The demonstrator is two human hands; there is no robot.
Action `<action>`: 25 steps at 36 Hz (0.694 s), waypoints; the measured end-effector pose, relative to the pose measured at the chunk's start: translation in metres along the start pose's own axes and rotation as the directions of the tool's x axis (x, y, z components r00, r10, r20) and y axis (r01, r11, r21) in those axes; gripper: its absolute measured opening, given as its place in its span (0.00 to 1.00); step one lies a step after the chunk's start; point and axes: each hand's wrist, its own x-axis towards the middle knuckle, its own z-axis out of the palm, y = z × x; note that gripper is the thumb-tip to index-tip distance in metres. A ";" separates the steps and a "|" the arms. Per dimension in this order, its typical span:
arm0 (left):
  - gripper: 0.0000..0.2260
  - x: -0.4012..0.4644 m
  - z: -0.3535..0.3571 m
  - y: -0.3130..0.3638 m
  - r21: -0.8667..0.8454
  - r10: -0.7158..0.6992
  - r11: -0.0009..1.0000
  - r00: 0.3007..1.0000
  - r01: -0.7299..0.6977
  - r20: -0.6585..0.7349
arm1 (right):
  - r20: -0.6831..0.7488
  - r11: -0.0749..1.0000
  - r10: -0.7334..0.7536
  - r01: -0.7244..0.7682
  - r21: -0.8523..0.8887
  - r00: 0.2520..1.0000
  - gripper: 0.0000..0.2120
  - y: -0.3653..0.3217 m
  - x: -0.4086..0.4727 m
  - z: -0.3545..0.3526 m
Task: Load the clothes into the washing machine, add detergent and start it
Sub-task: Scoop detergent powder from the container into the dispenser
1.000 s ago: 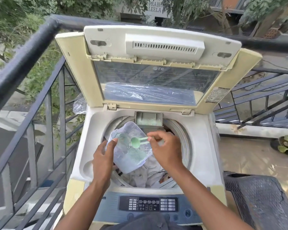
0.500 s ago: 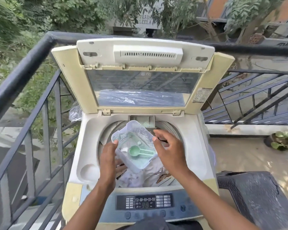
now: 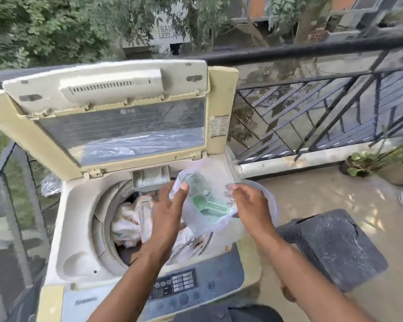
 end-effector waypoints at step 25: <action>0.10 0.057 0.370 -0.096 0.502 -0.121 0.855 0.895 -0.126 0.430 | -0.512 0.951 0.173 -0.279 -0.136 0.842 0.17 0.199 0.060 -0.306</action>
